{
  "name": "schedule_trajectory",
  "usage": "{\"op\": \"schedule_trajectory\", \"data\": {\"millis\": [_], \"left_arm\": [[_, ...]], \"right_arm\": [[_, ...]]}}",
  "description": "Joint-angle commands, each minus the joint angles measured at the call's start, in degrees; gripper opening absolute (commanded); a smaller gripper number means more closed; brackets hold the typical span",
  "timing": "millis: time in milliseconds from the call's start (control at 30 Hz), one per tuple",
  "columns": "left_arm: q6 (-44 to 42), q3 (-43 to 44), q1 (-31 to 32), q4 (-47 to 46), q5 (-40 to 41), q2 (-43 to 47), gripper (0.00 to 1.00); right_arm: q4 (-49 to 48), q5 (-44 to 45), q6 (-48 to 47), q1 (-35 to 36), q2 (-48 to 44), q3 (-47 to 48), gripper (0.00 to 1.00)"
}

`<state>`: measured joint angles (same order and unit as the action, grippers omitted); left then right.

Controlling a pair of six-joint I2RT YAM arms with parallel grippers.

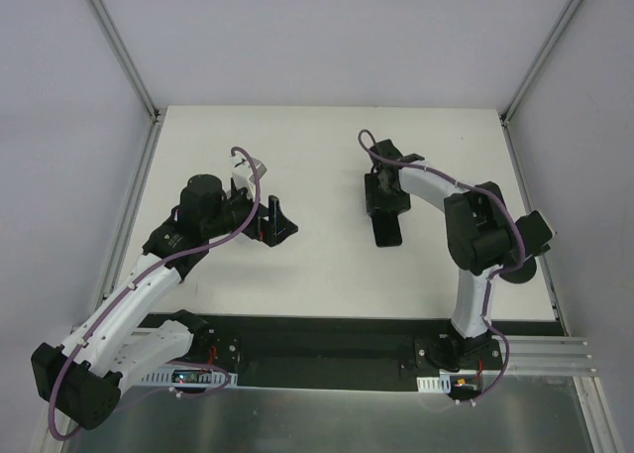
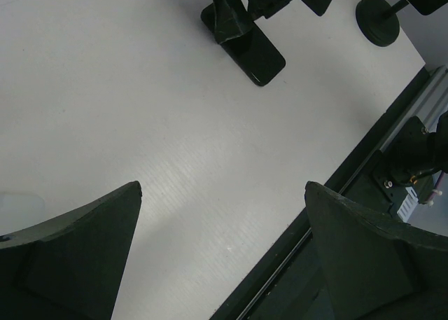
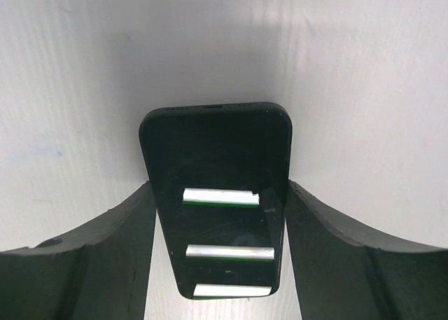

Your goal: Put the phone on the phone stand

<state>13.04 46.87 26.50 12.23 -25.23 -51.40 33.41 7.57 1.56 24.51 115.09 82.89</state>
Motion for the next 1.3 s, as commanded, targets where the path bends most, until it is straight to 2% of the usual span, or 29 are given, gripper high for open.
{"op": "schedule_trajectory", "data": {"millis": [0, 67, 167, 333, 367, 567, 700, 1033, 1267], "left_arm": [[0.32, -0.47, -0.66, -2.3, -1.22, 0.16, 0.99], [0.23, -0.47, -0.66, -2.21, -1.31, 0.16, 0.99], [0.32, -0.47, -0.66, -2.3, -1.4, 0.07, 0.99], [0.41, -0.47, -0.66, -2.21, -1.31, -0.63, 0.99], [0.5, -0.47, -0.66, -2.21, -1.31, -0.81, 0.99], [0.59, -0.47, -0.66, -2.3, -1.4, 0.24, 0.99], [0.23, -0.55, -0.66, -2.3, -1.05, 1.82, 0.99], [0.32, -0.55, -0.66, -2.21, -1.66, 2.44, 0.99], [0.23, -0.38, -0.66, -2.3, -2.1, 2.0, 0.99]], "right_arm": [[-8.67, 13.49, 7.47, 1.24, -14.61, -7.72, 0.01], [-11.77, 22.36, 12.57, 1.33, -20.74, -12.65, 0.01], [-13.9, 34.41, 18.11, 1.76, -26.21, -14.86, 0.01], [-5.12, 55.57, 30.68, 1.94, -30.53, -13.28, 0.01], [-5.02, 57.1, 31.3, 1.77, -32.36, -13.46, 0.01], [0.34, 58.79, 37.28, -6.13, -37.65, -14.07, 0.01], [-2.45, 62.47, 38.61, -10.44, -39.33, -16.0, 0.01], [-5.02, 70.82, 44.84, -12.56, -31.86, -14.86, 0.01], [-6.85, 71.0, 46.25, -14.31, -26.94, -14.25, 0.01]]}}
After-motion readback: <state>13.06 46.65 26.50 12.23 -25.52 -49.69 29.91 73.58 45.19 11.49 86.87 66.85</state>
